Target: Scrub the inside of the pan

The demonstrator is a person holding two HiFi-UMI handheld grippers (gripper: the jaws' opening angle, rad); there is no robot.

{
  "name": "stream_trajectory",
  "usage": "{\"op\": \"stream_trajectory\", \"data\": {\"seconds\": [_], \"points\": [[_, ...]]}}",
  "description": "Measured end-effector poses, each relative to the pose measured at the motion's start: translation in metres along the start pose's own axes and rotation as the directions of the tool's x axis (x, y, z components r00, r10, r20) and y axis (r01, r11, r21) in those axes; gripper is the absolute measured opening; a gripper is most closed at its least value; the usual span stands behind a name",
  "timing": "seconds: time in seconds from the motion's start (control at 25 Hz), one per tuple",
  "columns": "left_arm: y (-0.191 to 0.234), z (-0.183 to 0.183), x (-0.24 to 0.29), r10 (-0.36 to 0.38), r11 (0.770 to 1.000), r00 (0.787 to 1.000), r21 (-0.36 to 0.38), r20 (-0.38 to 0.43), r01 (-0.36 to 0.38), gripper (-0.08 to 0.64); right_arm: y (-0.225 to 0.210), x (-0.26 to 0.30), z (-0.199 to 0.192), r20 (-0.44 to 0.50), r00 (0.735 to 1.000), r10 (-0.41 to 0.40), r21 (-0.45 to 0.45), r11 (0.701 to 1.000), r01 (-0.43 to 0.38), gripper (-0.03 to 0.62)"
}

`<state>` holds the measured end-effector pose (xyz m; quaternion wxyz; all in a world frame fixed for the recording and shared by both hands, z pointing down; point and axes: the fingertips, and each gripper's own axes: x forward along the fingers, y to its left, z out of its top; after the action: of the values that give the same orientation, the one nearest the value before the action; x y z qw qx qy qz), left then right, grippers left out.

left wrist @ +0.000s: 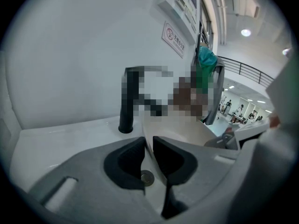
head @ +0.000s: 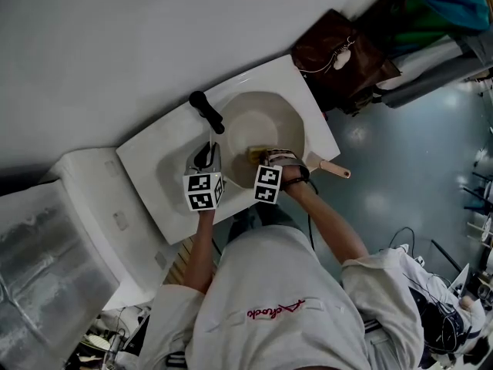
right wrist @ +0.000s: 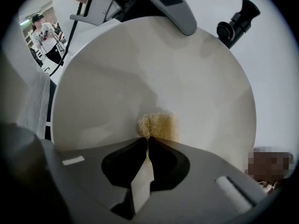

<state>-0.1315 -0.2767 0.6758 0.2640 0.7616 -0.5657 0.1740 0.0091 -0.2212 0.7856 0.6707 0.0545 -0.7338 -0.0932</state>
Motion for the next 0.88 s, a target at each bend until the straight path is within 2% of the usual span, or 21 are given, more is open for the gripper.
{"op": "stream_trajectory", "data": {"seconds": [0.36,0.64,0.88], "points": [[0.0,-0.001,0.0,0.009,1.0,1.0,0.0,0.001,-0.009,0.055,0.009,-0.006,0.057,0.074,0.997,-0.009,-0.087,0.996,0.015,0.025],[0.0,0.0,0.0,0.015,1.0,1.0,-0.001,0.002,-0.015,0.054,-0.02,-0.004,0.076,0.104,0.994,-0.031,-0.075,0.996,0.039,0.025],[0.0,0.0,0.0,0.018,1.0,1.0,0.003,0.001,-0.018,0.054,-0.046,-0.002,0.076,0.114,0.991,-0.064,-0.038,0.997,0.069,0.025]]}}
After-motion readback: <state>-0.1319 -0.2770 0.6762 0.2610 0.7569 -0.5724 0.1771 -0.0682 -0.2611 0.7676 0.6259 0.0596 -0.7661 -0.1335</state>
